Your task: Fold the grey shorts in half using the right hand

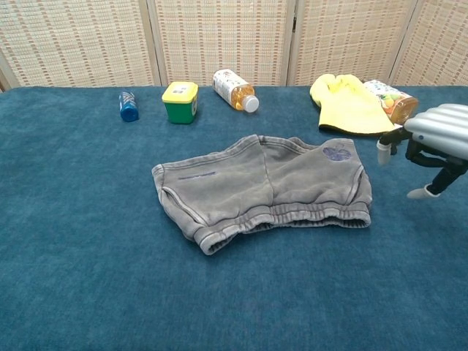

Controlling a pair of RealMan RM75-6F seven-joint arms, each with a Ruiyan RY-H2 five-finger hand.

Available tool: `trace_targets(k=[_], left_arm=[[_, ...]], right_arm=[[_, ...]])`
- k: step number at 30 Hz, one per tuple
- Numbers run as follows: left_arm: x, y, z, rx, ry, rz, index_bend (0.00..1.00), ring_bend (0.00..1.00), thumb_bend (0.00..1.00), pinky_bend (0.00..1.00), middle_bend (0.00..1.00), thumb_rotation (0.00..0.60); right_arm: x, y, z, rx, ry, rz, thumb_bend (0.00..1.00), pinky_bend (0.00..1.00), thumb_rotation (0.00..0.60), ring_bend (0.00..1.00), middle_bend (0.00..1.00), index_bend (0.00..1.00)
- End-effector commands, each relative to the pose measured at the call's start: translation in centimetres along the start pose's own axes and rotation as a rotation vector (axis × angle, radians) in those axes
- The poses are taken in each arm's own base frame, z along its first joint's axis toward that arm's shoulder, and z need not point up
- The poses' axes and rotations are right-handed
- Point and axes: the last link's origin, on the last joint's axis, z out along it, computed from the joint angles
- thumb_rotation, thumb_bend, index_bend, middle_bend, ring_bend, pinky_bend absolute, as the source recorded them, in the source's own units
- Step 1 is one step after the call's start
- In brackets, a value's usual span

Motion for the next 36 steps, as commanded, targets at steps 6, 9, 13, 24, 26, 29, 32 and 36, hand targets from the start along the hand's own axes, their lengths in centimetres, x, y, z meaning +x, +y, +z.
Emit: trace_targets(k=[6,9,13,24,26,29,32,36], left_arm=[[0.0,-0.1,0.1,0.005,0.002,0.004,0.23,0.07,0.25,0.28,0.12,0.600],[-0.1,0.0,0.2,0.002,-0.003,0.005,0.23,0.08,0.25,0.28,0.12,0.600],[-0.2,0.0,0.2,0.005,-0.006,0.005,0.23,0.08,0.25,0.28,0.12,0.600],[-0.3,-0.3,0.2,0.013,-0.010,0.008,0.23,0.08,0.25,0.28,0.12,0.600],[-0.4,-0.3,0.2,0.013,-0.011,0.008,0.23,0.07,0.25,0.28,0.12,0.600],[-0.4,-0.5,0.1,0.017,-0.011,0.008,0.23,0.07,0.25,0.28,0.12,0.600],[-0.3,-0.6,0.1,0.022,-0.010,0.010,0.23,0.08,0.25,0.28,0.12,0.600],[-0.4,-0.7,0.0,0.022,-0.012,0.010,0.23,0.08,0.25,0.28,0.12,0.600]], right_arm=[[-1.4,-0.9,2.9,0.021,-0.027,-0.032,0.17,1.00,0.600,0.99,0.94,0.40],[-1.7,-1.3,3.7,0.039,-0.034,-0.060,0.19,1.00,0.600,0.99,0.94,0.41],[-1.8,-1.8,4.5,0.052,-0.028,-0.064,0.19,1.00,0.600,0.99,0.94,0.40],[-2.5,-2.7,5.8,0.073,-0.038,-0.086,0.20,1.00,0.600,0.99,0.94,0.40],[-2.8,-2.7,6.0,0.070,-0.049,-0.089,0.26,1.00,0.600,0.99,0.94,0.41],[-3.0,-2.8,6.1,0.070,-0.045,-0.082,0.40,1.00,0.600,0.99,0.94,0.44],[-3.1,-2.5,5.9,0.070,-0.037,-0.090,0.53,1.00,0.600,0.99,0.95,0.50],[-2.9,-1.8,5.4,0.065,-0.025,-0.097,0.66,1.00,0.600,1.00,0.97,0.55]])
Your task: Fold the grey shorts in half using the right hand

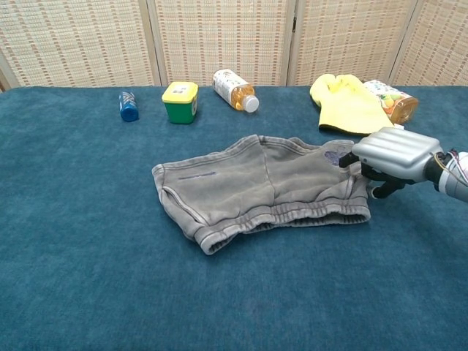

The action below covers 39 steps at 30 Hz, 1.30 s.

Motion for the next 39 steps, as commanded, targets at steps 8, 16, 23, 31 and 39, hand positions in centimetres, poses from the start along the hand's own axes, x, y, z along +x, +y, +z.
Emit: trace_targets(k=[8,16,23,31,39], left_arm=[[0.0,-0.2,0.0,0.003,0.000,-0.004,0.23,0.08,0.25,0.28,0.12,0.600],[-0.1,-0.3,0.2,0.000,-0.002,-0.004,0.23,0.08,0.25,0.28,0.12,0.600],[-0.1,-0.2,0.3,-0.007,0.005,-0.007,0.23,0.08,0.25,0.28,0.12,0.600],[-0.1,-1.1,-0.1,0.023,0.005,-0.001,0.23,0.07,0.25,0.28,0.12,0.600],[-0.1,-1.8,-0.5,0.046,0.004,0.001,0.23,0.08,0.25,0.28,0.12,0.600]], right_arm=[[1.3,3.0,-3.4,0.017,0.037,-0.086,0.69,1.00,0.600,1.00,0.98,0.57],[2.3,5.2,-6.4,0.005,0.038,-0.149,0.69,1.00,0.600,1.00,0.98,0.57],[5.1,2.4,-3.7,0.085,0.234,-0.136,0.67,1.00,0.600,1.00,0.97,0.57],[7.6,-2.6,0.6,0.261,0.383,-0.124,0.65,1.00,0.600,1.00,0.97,0.57],[8.5,-7.2,2.5,0.435,0.422,-0.117,0.63,1.00,0.600,1.00,0.97,0.57]])
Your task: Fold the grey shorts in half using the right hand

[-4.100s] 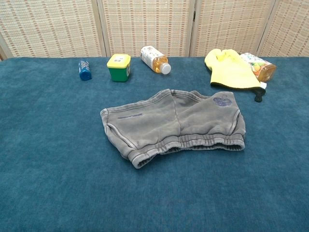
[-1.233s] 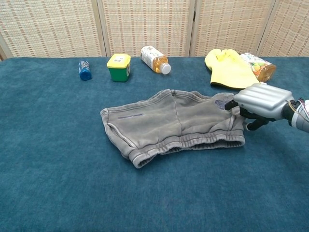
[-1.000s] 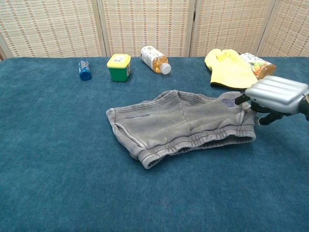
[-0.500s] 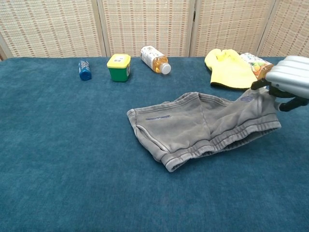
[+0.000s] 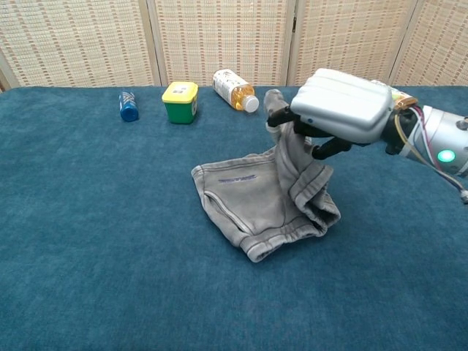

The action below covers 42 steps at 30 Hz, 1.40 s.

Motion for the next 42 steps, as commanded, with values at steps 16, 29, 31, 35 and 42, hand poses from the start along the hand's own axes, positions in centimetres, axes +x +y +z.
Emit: trace_targets(k=[16,29,31,35,42], left_arm=[[0.0,-0.1,0.1,0.003,0.001,0.001,0.23,0.08,0.25,0.28,0.12,0.600],[0.2,-0.5,-0.2,0.015,0.001,0.006,0.23,0.07,0.25,0.28,0.12,0.600],[0.2,-0.5,-0.2,0.015,0.001,0.006,0.23,0.07,0.25,0.28,0.12,0.600],[0.5,-0.5,-0.1,0.011,0.013,0.010,0.23,0.08,0.25,0.28,0.12,0.600],[0.6,-0.1,0.3,-0.008,0.013,0.012,0.23,0.08,0.25,0.28,0.12,0.600]], right_arm=[[-1.1,-3.4,2.6,0.060,-0.036,0.052,0.40,1.00,0.600,0.98,0.93,0.28],[0.0,-5.4,3.9,0.044,0.003,0.098,0.14,1.00,0.600,0.96,0.91,0.00],[0.1,-5.2,3.7,0.033,0.005,0.098,0.14,1.00,0.600,0.96,0.90,0.00],[0.7,-2.4,1.2,-0.073,-0.013,0.058,0.18,1.00,0.600,0.90,0.84,0.00],[2.4,1.2,-5.7,-0.306,-0.110,0.036,0.24,0.90,0.600,0.75,0.70,0.00]])
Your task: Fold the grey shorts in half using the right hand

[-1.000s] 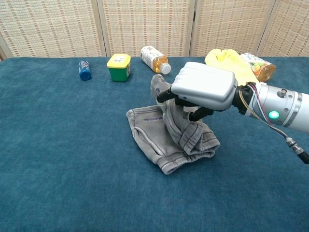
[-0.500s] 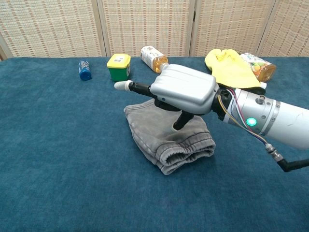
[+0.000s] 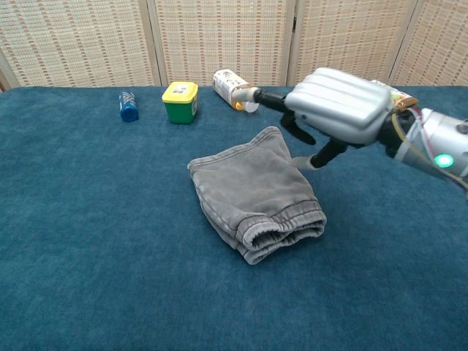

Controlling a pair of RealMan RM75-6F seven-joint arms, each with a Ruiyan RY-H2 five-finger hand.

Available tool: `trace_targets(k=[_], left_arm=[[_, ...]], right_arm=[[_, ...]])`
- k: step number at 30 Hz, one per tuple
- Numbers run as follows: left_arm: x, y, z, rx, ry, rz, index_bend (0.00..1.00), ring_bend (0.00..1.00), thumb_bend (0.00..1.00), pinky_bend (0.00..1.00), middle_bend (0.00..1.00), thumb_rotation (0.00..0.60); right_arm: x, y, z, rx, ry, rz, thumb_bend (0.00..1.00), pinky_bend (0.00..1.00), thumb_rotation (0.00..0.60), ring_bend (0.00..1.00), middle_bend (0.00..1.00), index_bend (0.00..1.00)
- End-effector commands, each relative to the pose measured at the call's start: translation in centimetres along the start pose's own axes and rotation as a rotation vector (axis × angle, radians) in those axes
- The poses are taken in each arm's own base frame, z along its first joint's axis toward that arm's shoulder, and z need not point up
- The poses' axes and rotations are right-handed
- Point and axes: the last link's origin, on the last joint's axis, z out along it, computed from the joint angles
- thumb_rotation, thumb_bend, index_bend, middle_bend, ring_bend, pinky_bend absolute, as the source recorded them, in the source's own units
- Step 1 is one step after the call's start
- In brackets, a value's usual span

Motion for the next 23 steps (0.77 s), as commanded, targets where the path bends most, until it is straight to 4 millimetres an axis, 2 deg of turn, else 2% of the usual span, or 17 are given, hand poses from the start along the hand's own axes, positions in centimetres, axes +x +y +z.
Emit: trace_targets(k=[1,3,5,7,8,11,17,23], left_arm=[[-0.1,0.2,0.2,-0.008,-0.002,0.000,0.23,0.08,0.25,0.28,0.12,0.600],[-0.1,0.5,0.4,-0.019,-0.002,-0.001,0.23,0.07,0.25,0.28,0.12,0.600],[-0.1,0.8,0.7,-0.030,0.002,-0.002,0.23,0.08,0.25,0.28,0.12,0.600],[-0.1,1.0,0.9,-0.040,0.007,0.000,0.23,0.08,0.25,0.28,0.12,0.600],[-0.1,1.1,1.0,-0.043,0.006,0.002,0.23,0.07,0.25,0.28,0.12,0.600],[-0.2,1.6,1.3,-0.058,0.003,0.002,0.23,0.08,0.25,0.28,0.12,0.600],[-0.5,2.5,1.4,-0.082,-0.005,-0.001,0.23,0.08,0.25,0.28,0.12,0.600],[-0.6,3.2,1.1,-0.098,-0.007,-0.009,0.23,0.08,0.25,0.28,0.12,0.600]], right_arm=[[0.9,3.2,-4.9,-0.182,-0.076,-0.027,0.24,0.83,0.600,0.71,0.67,0.00],[1.2,4.1,-7.2,-0.268,-0.126,-0.018,0.24,0.60,0.600,0.59,0.58,0.00],[1.3,4.7,-9.6,-0.351,-0.175,0.012,0.24,0.36,0.600,0.42,0.45,0.02],[1.7,5.3,-11.9,-0.428,-0.200,0.031,0.25,0.21,0.600,0.28,0.32,0.02],[1.8,5.5,-12.8,-0.460,-0.204,0.035,0.25,0.18,0.600,0.23,0.27,0.02],[2.4,6.1,-15.8,-0.565,-0.213,0.049,0.27,0.15,0.600,0.16,0.18,0.02],[3.4,6.7,-21.1,-0.724,-0.242,0.055,0.27,0.12,0.600,0.13,0.15,0.02],[4.8,6.5,-24.4,-0.775,-0.209,0.073,0.27,0.12,0.600,0.12,0.15,0.02]])
